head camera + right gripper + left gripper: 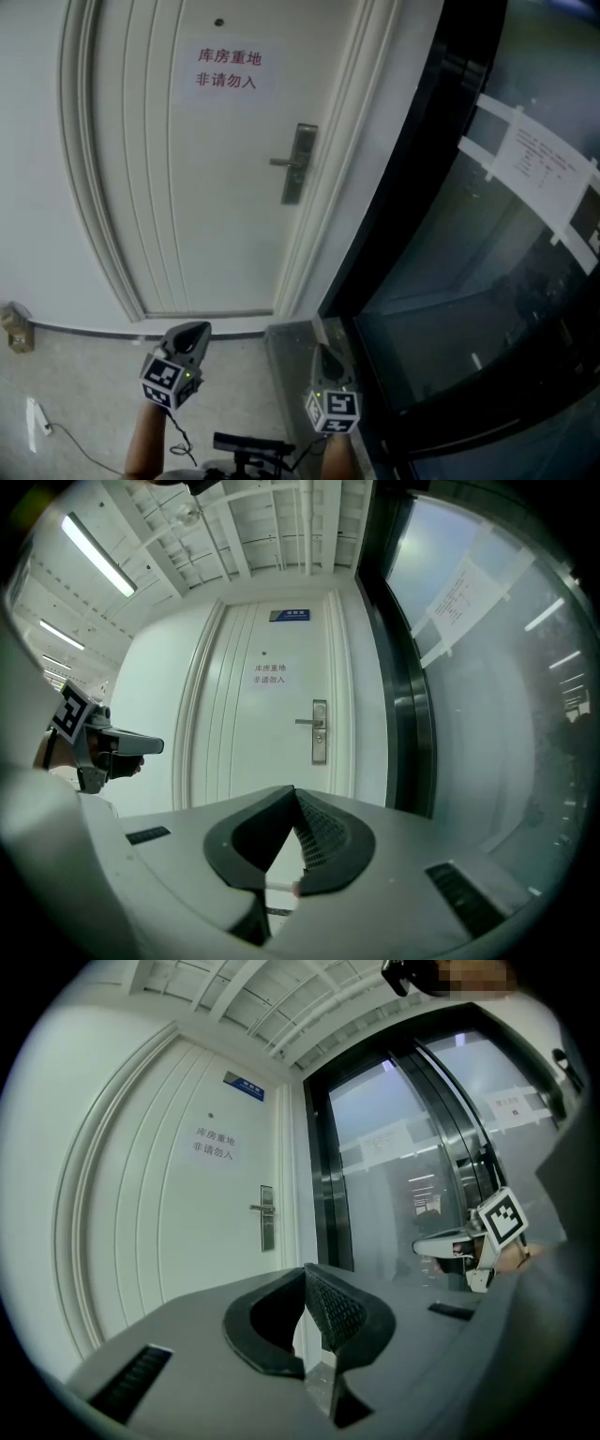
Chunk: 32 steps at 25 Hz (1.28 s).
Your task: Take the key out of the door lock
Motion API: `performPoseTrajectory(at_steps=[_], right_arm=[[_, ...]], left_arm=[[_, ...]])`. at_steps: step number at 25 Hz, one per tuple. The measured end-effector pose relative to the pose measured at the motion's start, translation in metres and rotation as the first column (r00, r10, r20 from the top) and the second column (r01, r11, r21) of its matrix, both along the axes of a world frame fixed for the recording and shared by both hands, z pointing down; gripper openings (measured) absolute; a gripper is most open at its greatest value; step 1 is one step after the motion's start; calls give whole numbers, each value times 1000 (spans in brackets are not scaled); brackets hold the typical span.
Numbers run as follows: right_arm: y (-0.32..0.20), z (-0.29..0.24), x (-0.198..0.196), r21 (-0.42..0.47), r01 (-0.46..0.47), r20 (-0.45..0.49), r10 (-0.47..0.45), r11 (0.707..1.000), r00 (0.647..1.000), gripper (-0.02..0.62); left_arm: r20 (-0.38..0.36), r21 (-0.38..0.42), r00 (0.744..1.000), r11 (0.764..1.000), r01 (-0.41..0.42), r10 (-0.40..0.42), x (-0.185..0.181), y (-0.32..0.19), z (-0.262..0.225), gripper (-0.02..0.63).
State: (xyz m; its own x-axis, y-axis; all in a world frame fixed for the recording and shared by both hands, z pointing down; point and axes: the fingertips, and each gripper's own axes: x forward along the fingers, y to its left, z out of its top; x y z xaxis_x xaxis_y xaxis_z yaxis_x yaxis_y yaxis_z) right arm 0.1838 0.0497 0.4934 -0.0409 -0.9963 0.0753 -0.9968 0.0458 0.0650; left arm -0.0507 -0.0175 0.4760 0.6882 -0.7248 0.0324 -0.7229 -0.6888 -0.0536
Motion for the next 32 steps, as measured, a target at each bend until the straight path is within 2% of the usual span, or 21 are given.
performPoseTrajectory(at_steps=[15, 24, 32], right_arm=[[-61, 2, 31, 11, 38, 4, -38, 999, 999, 11], [-87, 10, 36, 2, 73, 20, -73, 997, 997, 11], [-120, 19, 47, -1, 54, 26, -54, 999, 998, 11]], left_arm=[[-10, 12, 999, 999, 47, -47, 28, -54, -2, 8], [5, 5, 997, 997, 81, -81, 30, -73, 3, 9], [16, 6, 998, 998, 61, -61, 43, -110, 9, 8]])
